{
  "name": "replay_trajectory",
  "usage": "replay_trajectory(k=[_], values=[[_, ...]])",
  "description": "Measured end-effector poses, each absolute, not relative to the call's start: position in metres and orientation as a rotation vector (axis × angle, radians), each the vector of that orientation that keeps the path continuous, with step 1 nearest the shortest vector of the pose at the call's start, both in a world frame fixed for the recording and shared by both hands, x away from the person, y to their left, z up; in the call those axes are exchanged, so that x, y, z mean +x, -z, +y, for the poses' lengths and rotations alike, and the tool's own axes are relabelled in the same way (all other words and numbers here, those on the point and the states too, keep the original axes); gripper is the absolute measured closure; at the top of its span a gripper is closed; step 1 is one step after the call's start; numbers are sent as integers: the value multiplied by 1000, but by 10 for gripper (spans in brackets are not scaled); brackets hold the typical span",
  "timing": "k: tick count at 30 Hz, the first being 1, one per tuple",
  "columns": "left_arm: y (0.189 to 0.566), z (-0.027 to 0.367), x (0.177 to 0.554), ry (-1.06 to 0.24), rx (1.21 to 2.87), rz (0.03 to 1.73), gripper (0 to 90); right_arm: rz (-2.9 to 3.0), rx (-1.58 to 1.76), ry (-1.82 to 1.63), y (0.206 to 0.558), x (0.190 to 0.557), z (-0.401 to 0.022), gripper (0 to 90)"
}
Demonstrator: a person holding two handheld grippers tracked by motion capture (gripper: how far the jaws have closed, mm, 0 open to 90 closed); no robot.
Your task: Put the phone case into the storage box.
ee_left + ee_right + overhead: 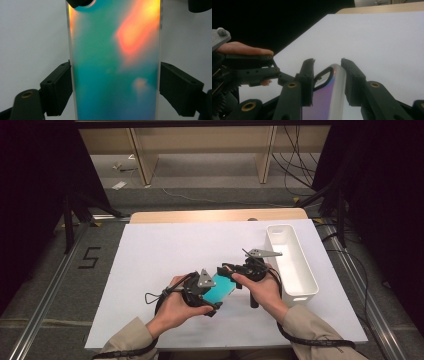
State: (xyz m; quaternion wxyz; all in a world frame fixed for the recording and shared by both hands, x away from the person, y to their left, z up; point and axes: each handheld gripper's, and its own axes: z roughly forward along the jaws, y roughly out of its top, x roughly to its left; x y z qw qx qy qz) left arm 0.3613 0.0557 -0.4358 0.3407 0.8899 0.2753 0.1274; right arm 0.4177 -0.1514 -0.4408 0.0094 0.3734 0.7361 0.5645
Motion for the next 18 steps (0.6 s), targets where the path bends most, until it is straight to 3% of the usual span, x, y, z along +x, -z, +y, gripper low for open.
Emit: replay_trajectory(k=[13, 18], values=[[436, 54, 360, -375, 2313, 694, 168, 2268, 1257, -1837, 434, 418, -151, 738], [434, 54, 359, -493, 2302, 634, 165, 2230, 1294, -1923, 424, 414, -152, 800]])
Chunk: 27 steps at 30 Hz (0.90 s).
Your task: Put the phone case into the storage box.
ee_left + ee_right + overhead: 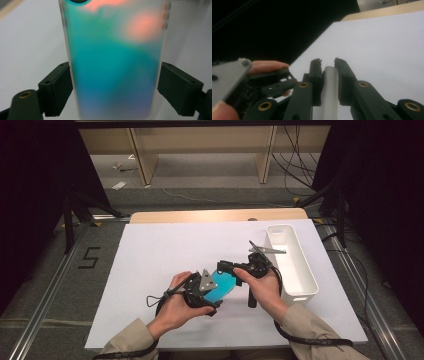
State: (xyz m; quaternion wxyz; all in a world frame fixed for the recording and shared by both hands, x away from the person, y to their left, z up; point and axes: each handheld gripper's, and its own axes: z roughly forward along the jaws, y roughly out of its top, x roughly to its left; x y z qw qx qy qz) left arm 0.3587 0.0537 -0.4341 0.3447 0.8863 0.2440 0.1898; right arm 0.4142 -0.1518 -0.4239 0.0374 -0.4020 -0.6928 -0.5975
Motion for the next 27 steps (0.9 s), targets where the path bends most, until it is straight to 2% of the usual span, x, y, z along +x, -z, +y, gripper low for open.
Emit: replay_trajectory(k=[1, 3, 8, 17, 27], values=[[433, 55, 359, -514, 2289, 632, 222, -2103, -1213, 1842, 420, 413, -152, 802], [431, 59, 361, -529, 2250, 643, 138, -2142, -1177, 1882, 412, 412, -153, 802], [429, 66, 365, -502, 2164, 659, 137, -2181, -1135, 1932, 395, 412, -160, 802], [436, 68, 370, -435, 2143, 609, 151, -2347, -996, 1893, 387, 420, -170, 800], [441, 64, 368, -382, 2162, 529, 175, -2623, -542, 1714, 379, 419, -162, 800]])
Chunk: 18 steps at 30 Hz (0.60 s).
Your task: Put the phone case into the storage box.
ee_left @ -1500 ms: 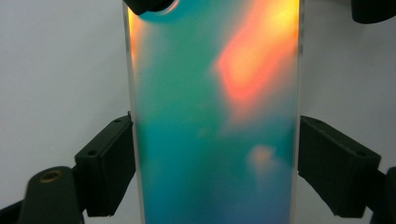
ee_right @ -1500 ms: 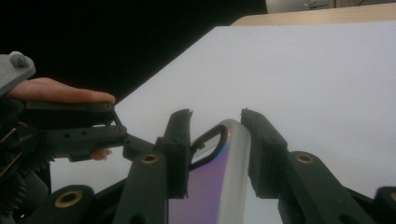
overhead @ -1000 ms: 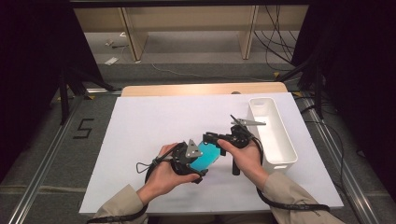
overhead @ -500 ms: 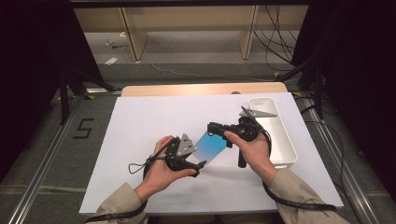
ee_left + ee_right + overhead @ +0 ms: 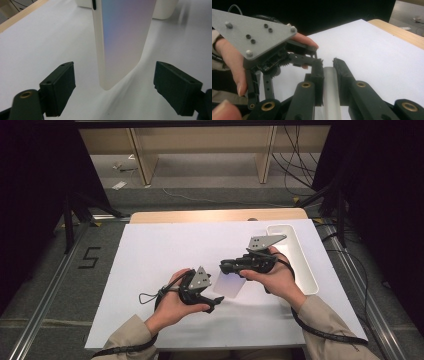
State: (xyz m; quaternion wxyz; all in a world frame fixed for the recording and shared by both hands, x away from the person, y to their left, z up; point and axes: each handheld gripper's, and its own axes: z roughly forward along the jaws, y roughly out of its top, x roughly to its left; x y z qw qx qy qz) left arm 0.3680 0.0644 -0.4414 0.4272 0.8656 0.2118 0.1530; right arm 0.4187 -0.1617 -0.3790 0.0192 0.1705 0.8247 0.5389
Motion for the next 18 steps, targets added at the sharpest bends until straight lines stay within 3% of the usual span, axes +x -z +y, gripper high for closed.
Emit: replay_trajectory(k=[18], values=[[453, 55, 380, -225, 2153, 438, 377, 2660, 434, -1640, 383, 418, -157, 800]])
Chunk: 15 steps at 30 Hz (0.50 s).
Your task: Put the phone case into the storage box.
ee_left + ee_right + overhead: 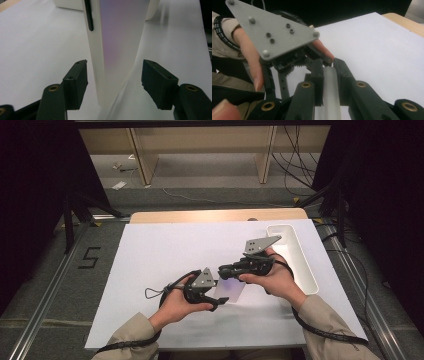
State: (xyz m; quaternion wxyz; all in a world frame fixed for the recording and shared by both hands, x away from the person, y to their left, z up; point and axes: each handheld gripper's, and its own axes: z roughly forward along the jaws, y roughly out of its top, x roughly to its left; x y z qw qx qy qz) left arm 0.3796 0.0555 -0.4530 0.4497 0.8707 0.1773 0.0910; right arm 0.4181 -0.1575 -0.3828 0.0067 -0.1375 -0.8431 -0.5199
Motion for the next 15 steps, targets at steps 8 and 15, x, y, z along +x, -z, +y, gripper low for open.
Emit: replay_trajectory(k=[8, 15], values=[[461, 53, 381, -186, 2197, 412, 436, -2629, -421, 1625, 382, 418, -159, 800], [461, 56, 383, -191, 2205, 405, 581, -2614, -432, 1625, 383, 420, -161, 800]])
